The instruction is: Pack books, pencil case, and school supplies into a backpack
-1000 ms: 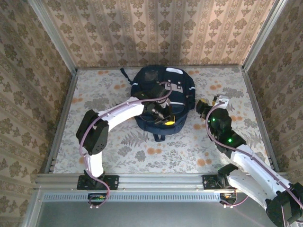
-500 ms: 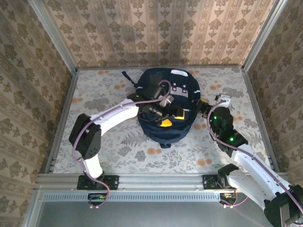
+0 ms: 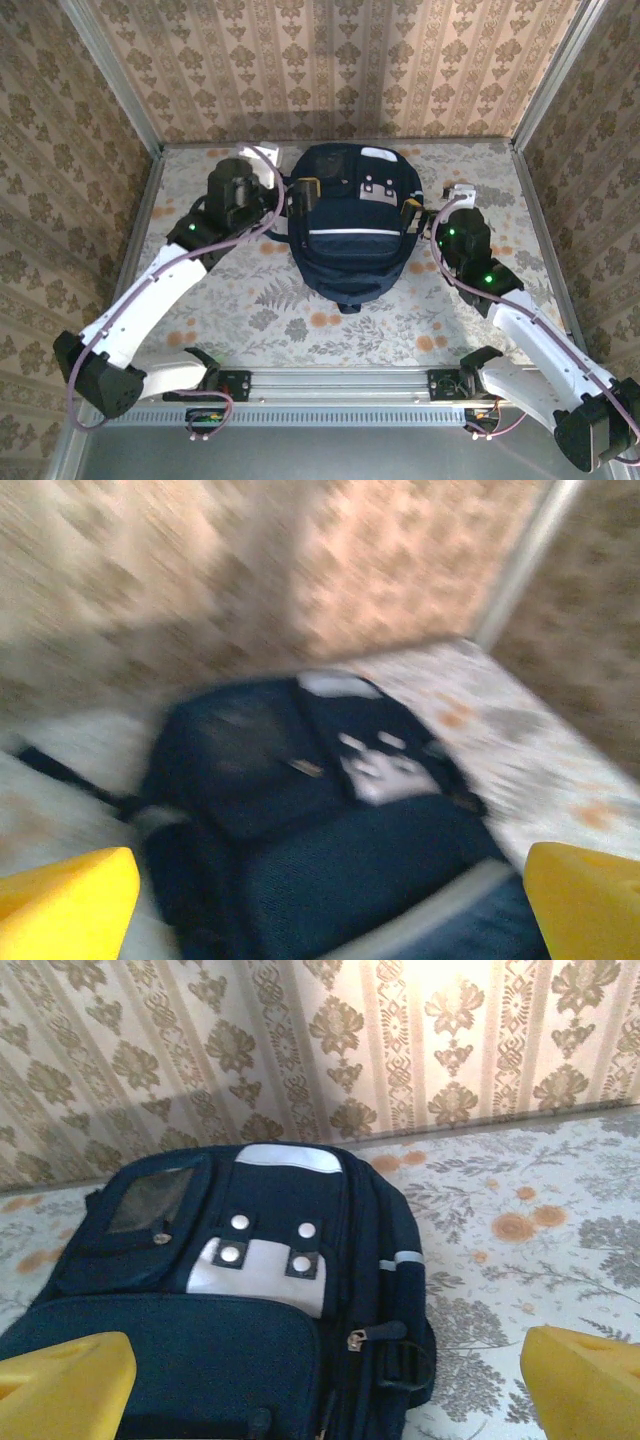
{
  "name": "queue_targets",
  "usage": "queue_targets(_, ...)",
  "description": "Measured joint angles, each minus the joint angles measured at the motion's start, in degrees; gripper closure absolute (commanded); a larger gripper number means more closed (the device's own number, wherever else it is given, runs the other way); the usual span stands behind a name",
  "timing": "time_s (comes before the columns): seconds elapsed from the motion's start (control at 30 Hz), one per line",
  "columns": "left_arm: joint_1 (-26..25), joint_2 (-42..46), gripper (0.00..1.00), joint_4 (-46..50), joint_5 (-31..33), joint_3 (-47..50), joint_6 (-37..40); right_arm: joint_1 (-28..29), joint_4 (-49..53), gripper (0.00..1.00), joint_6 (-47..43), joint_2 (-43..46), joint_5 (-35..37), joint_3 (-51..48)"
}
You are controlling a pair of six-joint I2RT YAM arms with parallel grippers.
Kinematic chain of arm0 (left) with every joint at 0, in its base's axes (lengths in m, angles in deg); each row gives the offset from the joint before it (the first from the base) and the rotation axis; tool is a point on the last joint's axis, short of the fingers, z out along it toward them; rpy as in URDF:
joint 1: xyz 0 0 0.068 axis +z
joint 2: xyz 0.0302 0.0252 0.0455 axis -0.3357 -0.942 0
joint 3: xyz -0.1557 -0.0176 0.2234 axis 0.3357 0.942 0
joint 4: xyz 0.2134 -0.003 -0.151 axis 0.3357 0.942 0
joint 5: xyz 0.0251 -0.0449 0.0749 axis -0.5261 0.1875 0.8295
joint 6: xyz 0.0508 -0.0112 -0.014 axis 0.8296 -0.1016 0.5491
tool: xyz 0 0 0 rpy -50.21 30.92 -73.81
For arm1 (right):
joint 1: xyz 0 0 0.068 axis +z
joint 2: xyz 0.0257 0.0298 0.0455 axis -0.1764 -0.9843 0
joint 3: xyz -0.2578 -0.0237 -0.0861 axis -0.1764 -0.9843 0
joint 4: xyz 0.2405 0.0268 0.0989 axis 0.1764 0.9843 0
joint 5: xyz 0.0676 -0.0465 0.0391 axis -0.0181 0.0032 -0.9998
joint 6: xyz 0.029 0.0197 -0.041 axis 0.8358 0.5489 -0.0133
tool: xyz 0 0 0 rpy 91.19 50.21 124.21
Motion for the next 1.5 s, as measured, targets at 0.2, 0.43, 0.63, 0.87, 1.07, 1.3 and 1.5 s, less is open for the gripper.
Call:
queue_targets(0.2, 16.0, -1.5, 0.00, -12.1, 6.4, 16.6, 6.9, -0.2, -11.4, 0.00, -6.9, -1.4, 5.4, -3.1)
queue_targets(0.43, 27.0, -4.2, 0.00, -28.1, 9.7, 35.4, 8.2, -7.2, -27.5, 0.00, -14.8, -13.8, 5.2, -11.6)
queue_targets(0.63, 31.7, -8.7, 0.00, -32.4, 6.8, 35.4, 8.0, -17.4, -35.1, 0.00, -12.2, -23.2, 4.1, -17.6)
queue_targets(0.87, 38.0, -12.3, 0.00, -32.9, 3.7, 30.2, 7.9, -21.1, -41.4, 0.00, -8.6, -28.9, 2.4, -19.0)
queue_targets(1.07, 39.5, -14.0, 0.00, -40.1, 3.1, 38.1, 7.0, -20.9, -52.2, 0.00, -10.8, -34.5, -6.7, -20.9)
queue_targets(1.3, 31.8, -20.6, 0.00, -53.3, 1.3, 44.9, 12.8, -20.8, -52.3, 0.00, -11.6, -35.3, -9.4, -20.2)
queue_targets(1.5, 34.6, -20.6, 0.00, -56.2, 0.3, 43.6, 12.8, -20.8, -52.3, 0.00, -11.6, -35.3, -9.6, -20.0)
